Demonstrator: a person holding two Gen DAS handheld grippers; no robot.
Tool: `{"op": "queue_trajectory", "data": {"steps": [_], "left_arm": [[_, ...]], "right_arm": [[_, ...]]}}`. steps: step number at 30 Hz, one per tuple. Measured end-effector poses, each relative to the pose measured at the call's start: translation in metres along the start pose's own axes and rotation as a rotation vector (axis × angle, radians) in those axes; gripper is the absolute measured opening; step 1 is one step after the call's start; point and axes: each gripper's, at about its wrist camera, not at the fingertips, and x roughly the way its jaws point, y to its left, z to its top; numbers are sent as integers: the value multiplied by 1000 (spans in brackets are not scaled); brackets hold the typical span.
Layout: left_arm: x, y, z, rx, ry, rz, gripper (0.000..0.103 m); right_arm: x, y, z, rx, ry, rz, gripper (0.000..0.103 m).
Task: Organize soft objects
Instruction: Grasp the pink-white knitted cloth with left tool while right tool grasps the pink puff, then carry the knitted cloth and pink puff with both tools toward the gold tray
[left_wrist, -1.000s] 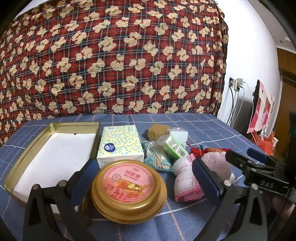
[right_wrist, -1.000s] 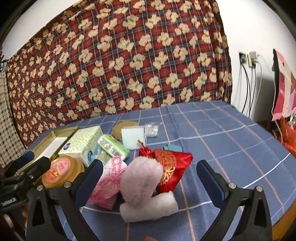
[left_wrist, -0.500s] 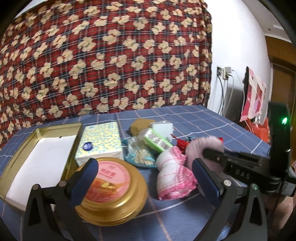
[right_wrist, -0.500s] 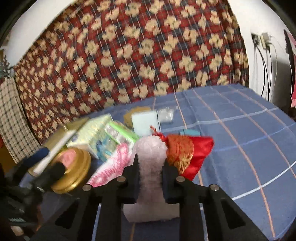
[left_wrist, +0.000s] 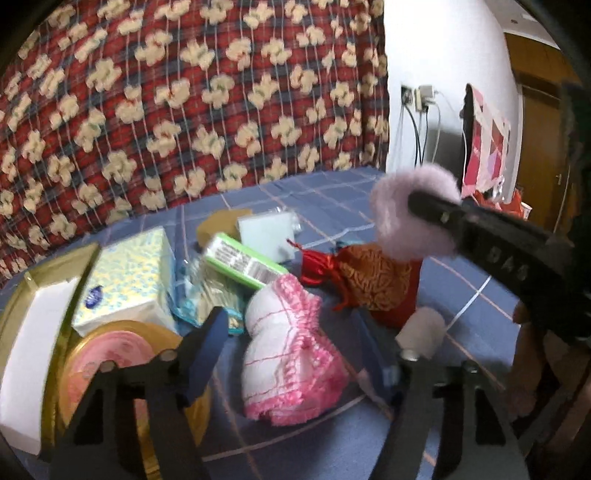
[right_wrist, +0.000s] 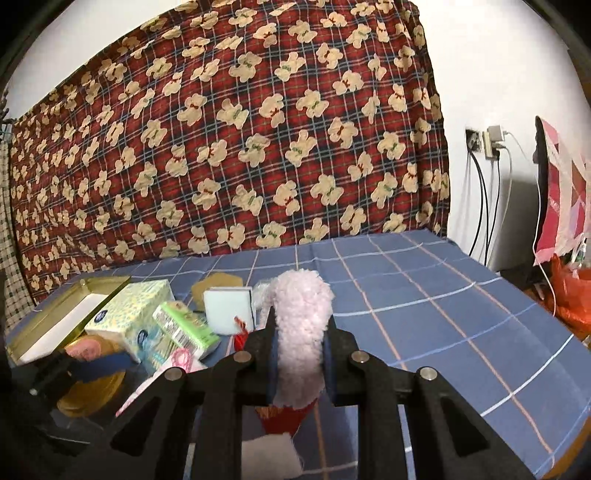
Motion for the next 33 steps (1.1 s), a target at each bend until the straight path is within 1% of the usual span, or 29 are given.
{"op": "queue_trajectory", "data": {"steps": [1, 4, 6, 8, 9, 10, 11, 13, 16, 20, 22, 24, 28, 30, 32, 33], "left_arm": [[2, 0, 0, -11, 14, -14, 65], [13, 0, 2, -34, 68, -16, 65], [17, -1, 2, -35, 92, 13, 63], [19, 0, 3, -42, 100, -4, 50], [21, -1, 3, -38, 110, -2, 34], [23, -1, 3, -37, 121, 4, 29], [23, -1, 2, -37, 123, -5, 29], [19, -2, 2, -31, 109, -15, 25], [13, 2, 2, -46, 77, -38, 23], [8, 8, 4, -74, 44, -65, 23], [7, 9, 7, -76, 33, -72, 22], [4, 8, 11, -66, 18, -75, 22], [3, 14, 16, -69, -10, -57, 22], [2, 20, 16, -71, -39, -22, 22], [-1, 28, 16, -96, -66, -13, 22], [-2, 31, 16, -99, -78, 4, 22]], "right_arm": [[0, 1, 1, -1, -3, 0, 21], [2, 2, 3, -14, -18, -9, 21], [3, 3, 3, -20, -22, -17, 21], [4, 2, 3, -14, -25, -14, 21], [4, 2, 4, -14, -27, -15, 21], [4, 1, 4, -12, -30, -15, 21], [4, 1, 4, -11, -36, -16, 21], [3, 1, 4, -12, -47, -25, 21], [3, -1, 4, -6, -59, -34, 21], [0, -5, 6, -7, -92, -61, 21], [2, -6, 8, -12, -104, -79, 21], [6, -8, 9, -6, -97, -80, 21], [9, -6, 11, -4, -110, -79, 21], [10, -4, 11, -5, -115, -79, 21], [11, 1, 12, -8, -127, -71, 21], [12, 3, 12, -12, -128, -70, 21]]}}
